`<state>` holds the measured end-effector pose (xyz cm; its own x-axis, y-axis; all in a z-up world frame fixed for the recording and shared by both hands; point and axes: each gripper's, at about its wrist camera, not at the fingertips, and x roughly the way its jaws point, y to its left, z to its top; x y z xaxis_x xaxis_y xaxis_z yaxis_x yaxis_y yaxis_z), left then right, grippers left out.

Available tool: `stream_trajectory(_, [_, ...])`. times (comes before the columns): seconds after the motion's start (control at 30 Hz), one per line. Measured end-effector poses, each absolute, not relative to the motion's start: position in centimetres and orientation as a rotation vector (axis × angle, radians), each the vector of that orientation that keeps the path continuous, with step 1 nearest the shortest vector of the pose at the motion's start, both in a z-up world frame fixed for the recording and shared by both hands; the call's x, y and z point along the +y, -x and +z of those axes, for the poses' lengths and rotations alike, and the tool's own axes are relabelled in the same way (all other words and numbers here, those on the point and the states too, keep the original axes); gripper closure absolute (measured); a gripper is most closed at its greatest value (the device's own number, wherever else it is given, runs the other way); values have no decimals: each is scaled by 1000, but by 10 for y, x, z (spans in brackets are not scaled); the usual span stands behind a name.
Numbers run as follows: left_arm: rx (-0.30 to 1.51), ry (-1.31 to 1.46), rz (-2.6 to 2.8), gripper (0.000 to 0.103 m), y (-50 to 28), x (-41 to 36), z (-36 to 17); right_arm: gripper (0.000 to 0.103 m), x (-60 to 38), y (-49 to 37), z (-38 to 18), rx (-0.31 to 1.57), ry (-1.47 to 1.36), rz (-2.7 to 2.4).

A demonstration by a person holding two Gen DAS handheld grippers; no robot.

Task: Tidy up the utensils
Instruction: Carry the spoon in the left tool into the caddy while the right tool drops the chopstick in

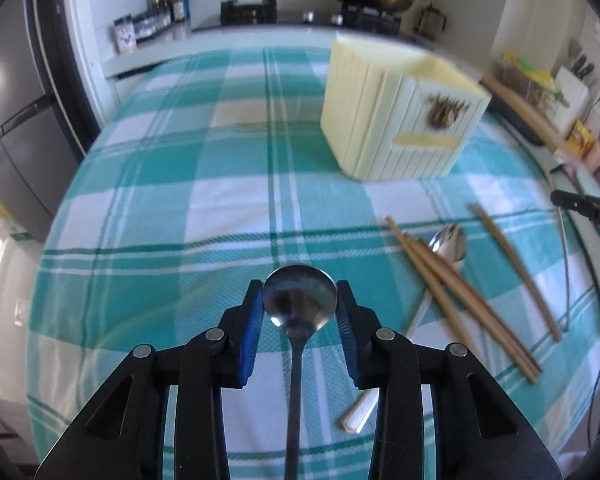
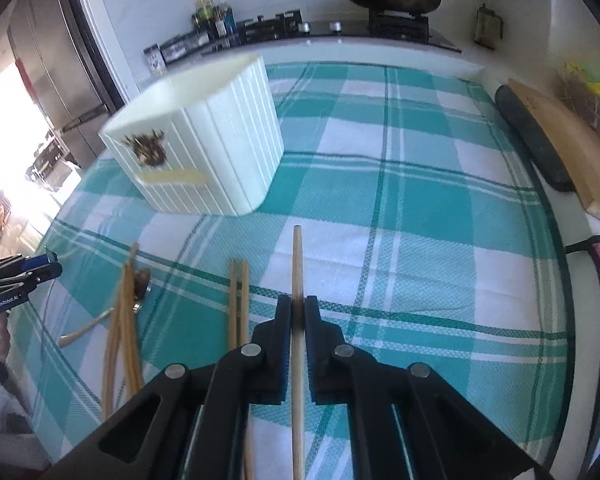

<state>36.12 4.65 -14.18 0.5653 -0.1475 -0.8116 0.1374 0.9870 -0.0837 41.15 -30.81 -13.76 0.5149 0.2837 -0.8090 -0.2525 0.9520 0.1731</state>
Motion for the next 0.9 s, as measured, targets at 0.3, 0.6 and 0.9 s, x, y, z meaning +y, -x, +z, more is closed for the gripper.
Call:
stream_trajectory(0.3, [807,78,-236,68,-327,61,-72,96,-334,-334,-41,741,-88,316])
stream_trajectory(0.6, [753,104,-259,68,-342,58,-28,96,-321,-333,2,624,-59,310])
stream_trajectory(0.9, [515,164,-265,68,-405,31,73,96,-281,-390,73,423,-47,345])
